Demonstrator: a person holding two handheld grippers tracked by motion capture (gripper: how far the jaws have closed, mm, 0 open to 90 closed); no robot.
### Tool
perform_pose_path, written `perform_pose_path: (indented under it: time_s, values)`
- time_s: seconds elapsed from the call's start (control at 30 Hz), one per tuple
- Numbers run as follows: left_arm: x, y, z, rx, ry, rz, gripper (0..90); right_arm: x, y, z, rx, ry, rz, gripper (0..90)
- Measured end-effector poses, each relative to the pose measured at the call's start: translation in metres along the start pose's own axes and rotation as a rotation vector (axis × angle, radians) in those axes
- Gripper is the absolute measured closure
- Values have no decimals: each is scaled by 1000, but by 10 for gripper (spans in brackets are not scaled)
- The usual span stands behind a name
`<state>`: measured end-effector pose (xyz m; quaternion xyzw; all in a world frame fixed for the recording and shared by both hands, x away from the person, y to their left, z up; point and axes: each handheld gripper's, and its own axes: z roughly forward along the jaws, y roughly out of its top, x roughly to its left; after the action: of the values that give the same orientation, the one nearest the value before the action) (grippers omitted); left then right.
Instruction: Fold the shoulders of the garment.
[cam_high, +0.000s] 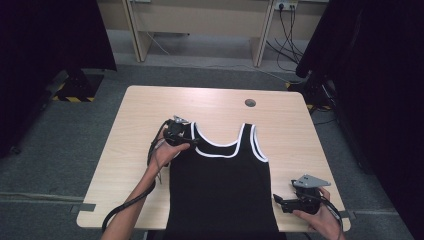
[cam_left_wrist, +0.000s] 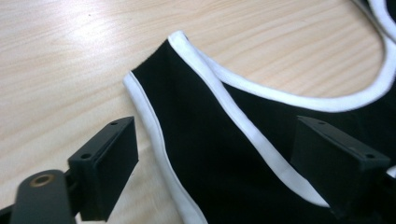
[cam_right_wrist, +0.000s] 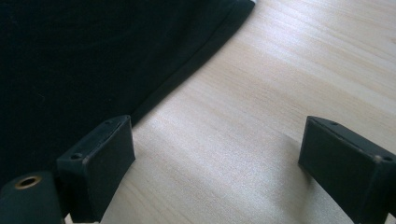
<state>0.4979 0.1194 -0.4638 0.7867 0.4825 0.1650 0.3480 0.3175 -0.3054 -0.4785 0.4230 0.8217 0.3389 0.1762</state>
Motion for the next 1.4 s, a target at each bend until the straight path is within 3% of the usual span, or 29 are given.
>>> perform_pose_path:
  time_s: [0.23,0.37,0.4,0.43,0.47,0.6,0.73,0.87,0.97,1.3,1.33,1.4]
  values:
    - [3,12,19,20,40,-16,184,0,0,0,0,2,-1,107]
    - [5,15,29,21,66,-2,216,0,0,0,0,3,-2,107]
    - [6,15,30,10,73,11,247,0,0,0,0,3,-2,107]
    - [6,16,30,1,72,9,404,0,0,0,0,4,-3,107]
    - [7,17,29,1,66,12,404,0,0,0,0,4,-3,107]
    - [2,16,28,-11,40,32,687,0,0,0,0,5,-3,107]
    - [-1,16,27,-9,32,37,797,-1,0,0,0,5,-3,107]
    - [-7,17,20,-32,21,33,824,-1,0,0,0,6,-3,107]
    - [-16,16,5,-72,2,50,823,-1,0,0,0,6,-4,107]
    - [-49,-8,-46,-144,-47,158,786,-1,0,0,0,5,-3,107]
    - [-59,-16,-58,-145,-71,186,758,-1,0,0,0,5,-3,107]
    - [-64,-20,-63,-142,-81,205,720,-1,1,1,-1,4,-3,107]
